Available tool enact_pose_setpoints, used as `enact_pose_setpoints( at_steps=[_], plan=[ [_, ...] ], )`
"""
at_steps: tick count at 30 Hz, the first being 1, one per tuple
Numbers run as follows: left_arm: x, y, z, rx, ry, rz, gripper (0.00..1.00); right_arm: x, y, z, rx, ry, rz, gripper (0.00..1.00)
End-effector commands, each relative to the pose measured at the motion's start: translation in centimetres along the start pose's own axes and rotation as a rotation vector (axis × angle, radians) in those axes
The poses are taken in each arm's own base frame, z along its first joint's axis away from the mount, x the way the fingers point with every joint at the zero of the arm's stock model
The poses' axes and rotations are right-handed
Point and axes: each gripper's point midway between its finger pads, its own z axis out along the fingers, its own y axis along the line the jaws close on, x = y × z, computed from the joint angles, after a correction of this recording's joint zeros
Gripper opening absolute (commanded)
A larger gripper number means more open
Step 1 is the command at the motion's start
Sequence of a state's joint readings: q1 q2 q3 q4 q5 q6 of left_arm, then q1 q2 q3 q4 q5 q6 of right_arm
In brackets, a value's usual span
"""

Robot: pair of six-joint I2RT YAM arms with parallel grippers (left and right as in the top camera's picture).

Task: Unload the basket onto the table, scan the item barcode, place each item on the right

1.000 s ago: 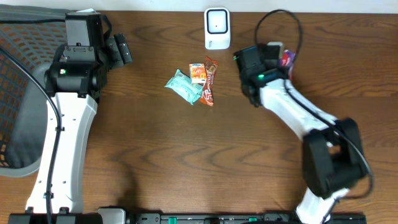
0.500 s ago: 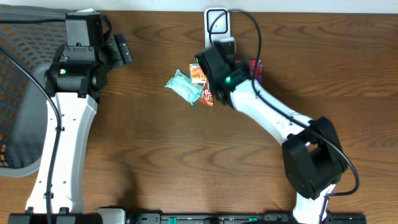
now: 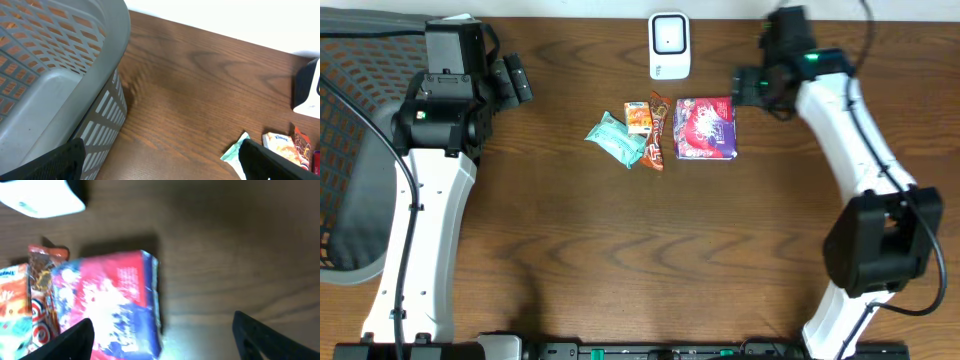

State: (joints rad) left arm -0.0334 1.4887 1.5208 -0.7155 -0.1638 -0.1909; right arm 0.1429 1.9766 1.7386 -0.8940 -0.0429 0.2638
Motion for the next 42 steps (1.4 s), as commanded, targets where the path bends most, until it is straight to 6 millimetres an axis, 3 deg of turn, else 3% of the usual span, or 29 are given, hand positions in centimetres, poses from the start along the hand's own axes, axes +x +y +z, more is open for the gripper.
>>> enact_pose_setpoints(
  at_steps=[1,7,16,18,21,22,27,30,37,42],
  plan=[
    [0.1,0.4,0.3,-0.018,0.005,-0.014,0.98,3.3,1.7,2.5,-0.284,0.152,0.006,0.80],
    [0.1,0.4,0.3,-0.018,0.005,-0.014,0.98,5.6,1.8,6.3,-0.435,0.192,0.053,0.76],
    [0.1,0.4,0.3,-0.018,0.005,-0.014,0.98,8.7,2.1,11.6,-0.427,0.268,0.151,0.62],
    [0.1,0.4,0.3,-0.018,0.005,-0.014,0.98,9.4,2.5,12.7,-0.426,0.285,0.149,0.50],
    [0.1,0.4,0.3,-0.018,0.005,-0.014,0.98,9.5,3.0,13.4,-0.427,0.291,0.181,0.09],
    [0.1,0.4,0.3,-0.018,0.005,-0.014,0.98,9.2,3.2,13.4,-0.432,0.284,0.191,0.01],
    [0.1,0.4,0.3,-0.018,0.005,-0.014,0.98,6.0,5.0,11.1,-0.540,0.222,0.195,0.01],
    [0.1,0.4,0.3,-0.018,0.005,-0.014,0.98,3.0,5.5,9.0,-0.571,0.154,0.203,0.01],
    [0.1,0.4,0.3,-0.018,0.005,-0.014,0.98,-5.1,7.8,1.8,-0.675,-0.085,0.124,0.01],
    [0.1,0.4,0.3,-0.018,0.005,-0.014,0.98,-9.1,8.9,0.1,-0.698,-0.227,0.168,0.01]
  ],
)
